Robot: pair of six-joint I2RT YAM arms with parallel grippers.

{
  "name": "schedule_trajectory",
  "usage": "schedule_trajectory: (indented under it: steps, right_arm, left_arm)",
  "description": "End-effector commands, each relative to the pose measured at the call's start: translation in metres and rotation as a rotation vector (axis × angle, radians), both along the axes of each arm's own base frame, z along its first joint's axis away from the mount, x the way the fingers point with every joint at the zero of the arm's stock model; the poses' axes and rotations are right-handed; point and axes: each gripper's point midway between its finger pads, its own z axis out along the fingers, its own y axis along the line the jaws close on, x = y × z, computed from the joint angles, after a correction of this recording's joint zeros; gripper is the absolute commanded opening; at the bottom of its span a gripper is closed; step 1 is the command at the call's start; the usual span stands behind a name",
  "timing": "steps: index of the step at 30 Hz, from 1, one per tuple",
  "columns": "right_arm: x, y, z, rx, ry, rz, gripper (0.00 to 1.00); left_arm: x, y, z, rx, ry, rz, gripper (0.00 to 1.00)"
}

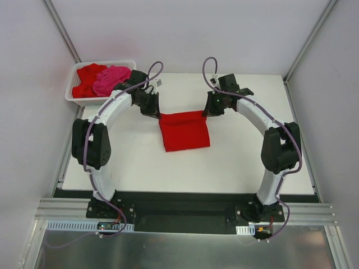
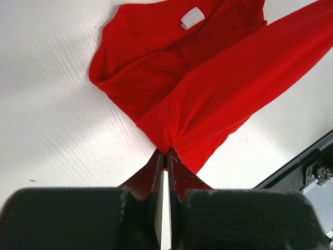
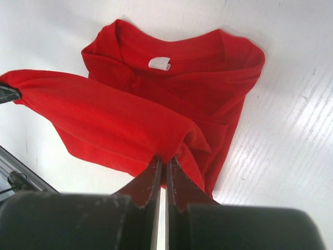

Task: Fold and stack the t-shirts
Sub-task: Fold the long partially folded tshirt into a neat square

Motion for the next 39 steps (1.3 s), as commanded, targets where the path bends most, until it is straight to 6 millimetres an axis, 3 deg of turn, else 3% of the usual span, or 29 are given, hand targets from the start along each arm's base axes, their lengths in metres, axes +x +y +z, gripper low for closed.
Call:
schedule_trajectory:
  steps: [1, 19, 35, 36, 37, 38, 39]
  right_arm:
    - [0.021, -0.012, 0.009, -0.006, -0.041, -0.035, 0.01]
    - [0.048, -0.016, -0.006, 0.019, -0.008, -0.069, 0.01]
    - [0.051, -0.016, -0.014, 0.030, 0.006, -0.083, 0.01]
    - [0.051, -0.017, -0.015, 0.024, 0.005, -0.086, 0.09]
    - [0.051, -0.017, -0.013, 0.021, 0.002, -0.089, 0.23]
    - [0.050, -0.019, -0.013, 0.015, -0.001, -0.095, 0.62]
    - [0.050, -0.021, -0.013, 0.004, -0.007, -0.100, 0.93]
  left_arm:
    - [0.008, 0.015, 0.002, 0.027, -0.003, 0.011, 0.00]
    - [0.027, 0.020, -0.016, 0.009, 0.054, 0.035, 0.00]
    - [0.027, 0.023, -0.026, 0.020, 0.076, 0.038, 0.00]
    - [0.028, 0.024, -0.025, 0.029, 0.070, 0.045, 0.10]
    - [0.028, 0.025, -0.026, 0.035, 0.070, 0.048, 0.53]
    - [0.027, 0.027, -0.023, 0.040, 0.062, 0.047, 0.99]
    - [0.027, 0.029, -0.024, 0.052, 0.058, 0.053, 0.99]
